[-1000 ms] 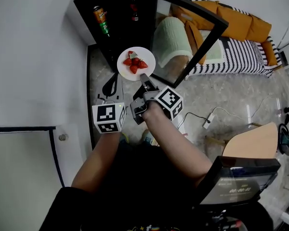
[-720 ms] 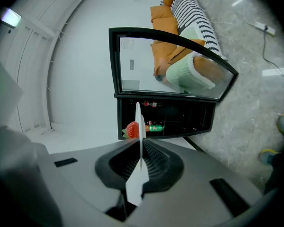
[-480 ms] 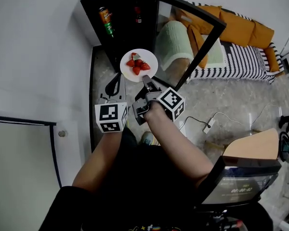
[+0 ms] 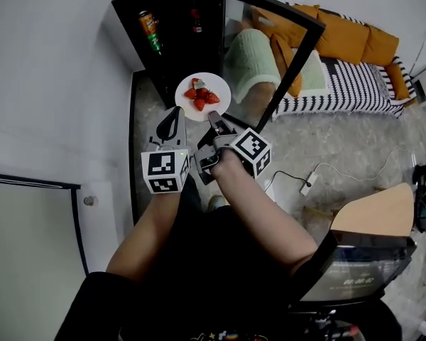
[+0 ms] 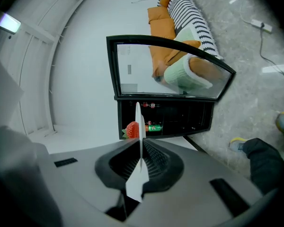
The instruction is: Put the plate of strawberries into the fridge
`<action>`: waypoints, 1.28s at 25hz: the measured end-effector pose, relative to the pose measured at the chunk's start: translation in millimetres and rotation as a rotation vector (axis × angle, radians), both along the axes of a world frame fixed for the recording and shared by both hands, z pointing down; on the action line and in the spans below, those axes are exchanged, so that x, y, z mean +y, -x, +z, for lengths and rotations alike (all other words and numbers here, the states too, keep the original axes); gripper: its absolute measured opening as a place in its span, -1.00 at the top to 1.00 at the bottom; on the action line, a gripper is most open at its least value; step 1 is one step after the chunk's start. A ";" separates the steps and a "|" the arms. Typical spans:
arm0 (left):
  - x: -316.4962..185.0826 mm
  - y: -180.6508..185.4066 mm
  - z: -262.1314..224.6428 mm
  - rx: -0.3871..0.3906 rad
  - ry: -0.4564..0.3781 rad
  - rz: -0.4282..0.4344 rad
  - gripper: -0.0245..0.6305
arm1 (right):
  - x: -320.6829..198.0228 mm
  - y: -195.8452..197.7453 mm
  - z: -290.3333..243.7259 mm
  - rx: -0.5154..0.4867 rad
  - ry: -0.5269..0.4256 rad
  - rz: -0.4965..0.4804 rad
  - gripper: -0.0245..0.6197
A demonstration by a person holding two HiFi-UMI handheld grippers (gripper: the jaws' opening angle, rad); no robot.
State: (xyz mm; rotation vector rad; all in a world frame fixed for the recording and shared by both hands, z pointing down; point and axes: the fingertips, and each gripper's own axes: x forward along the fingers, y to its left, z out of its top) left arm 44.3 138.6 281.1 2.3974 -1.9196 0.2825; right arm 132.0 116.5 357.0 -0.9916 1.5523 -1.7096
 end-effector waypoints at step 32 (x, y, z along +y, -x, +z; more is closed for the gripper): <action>-66.2 56.1 5.4 0.026 0.010 -0.021 0.91 | -67.9 56.4 3.9 0.027 -0.001 -0.043 0.86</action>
